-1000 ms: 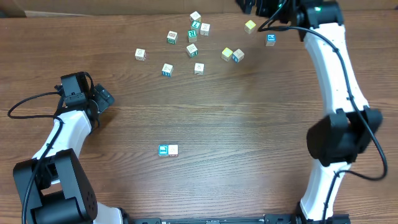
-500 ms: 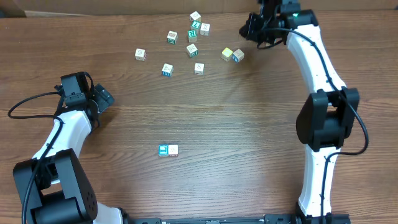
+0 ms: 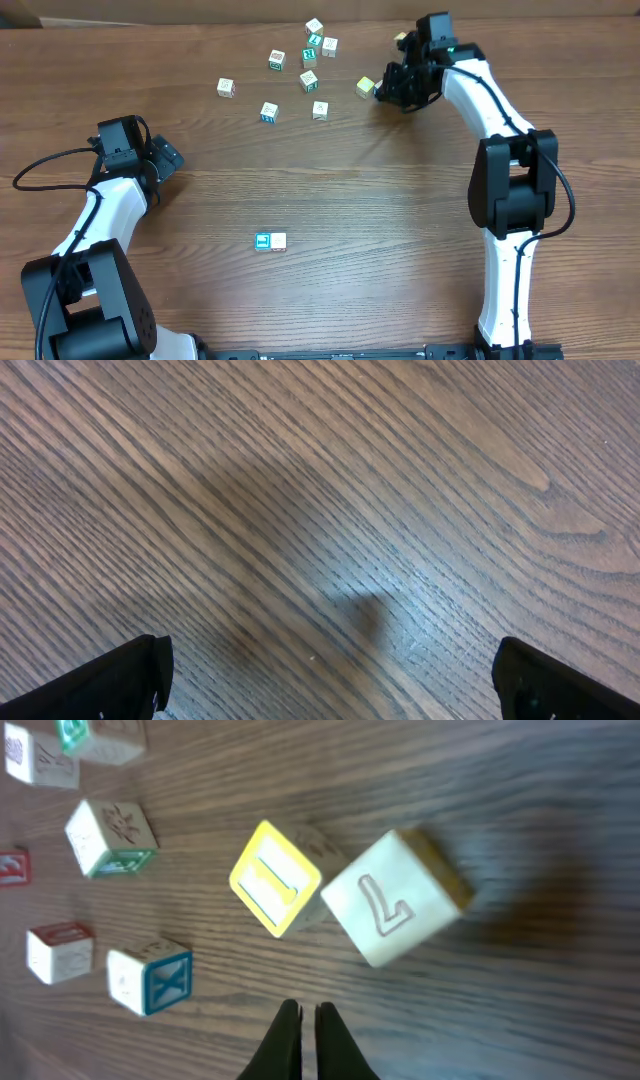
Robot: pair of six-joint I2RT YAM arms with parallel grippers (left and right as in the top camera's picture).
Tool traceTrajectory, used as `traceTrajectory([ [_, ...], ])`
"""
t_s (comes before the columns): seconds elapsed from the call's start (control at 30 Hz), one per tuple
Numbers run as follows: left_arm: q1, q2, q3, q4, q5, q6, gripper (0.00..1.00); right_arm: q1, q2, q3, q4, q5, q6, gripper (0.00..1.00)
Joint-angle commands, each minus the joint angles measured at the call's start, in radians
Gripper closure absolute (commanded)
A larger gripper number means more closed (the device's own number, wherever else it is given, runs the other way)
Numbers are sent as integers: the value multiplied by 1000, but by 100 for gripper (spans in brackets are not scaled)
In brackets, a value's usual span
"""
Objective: Form a horizontal line
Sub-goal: 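Reach the right gripper up to the far right block cluster, then lower and close the right gripper on the number-7 block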
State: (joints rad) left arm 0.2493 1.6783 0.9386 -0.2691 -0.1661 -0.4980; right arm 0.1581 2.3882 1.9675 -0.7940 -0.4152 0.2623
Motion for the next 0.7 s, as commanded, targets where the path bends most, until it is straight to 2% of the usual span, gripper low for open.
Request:
traceTrajectory([
  [0.0, -1, -5, 13, 1, -13, 3, 1, 20, 6, -56, 60, -4, 0, 93],
  [0.17, -1, -5, 13, 1, -13, 3, 1, 23, 6, -91, 143, 100, 1, 92],
  [0.27, -1, -5, 13, 1, -13, 4, 0, 23, 6, -91, 141, 232, 1, 86],
  [0.33, -1, -5, 13, 1, -13, 4, 0, 23, 6, -91, 143, 295, 5, 76],
  [0.47, -1, -5, 13, 1, -13, 3, 0, 23, 6, -91, 179, 339, 31, 74],
  [0.63, -1, -5, 13, 1, -13, 3, 1, 30, 6, -91, 248, 294, 51, 33],
  [0.67, -1, -5, 13, 1, -13, 3, 0, 31, 6, -91, 253, 281, 47, 29],
])
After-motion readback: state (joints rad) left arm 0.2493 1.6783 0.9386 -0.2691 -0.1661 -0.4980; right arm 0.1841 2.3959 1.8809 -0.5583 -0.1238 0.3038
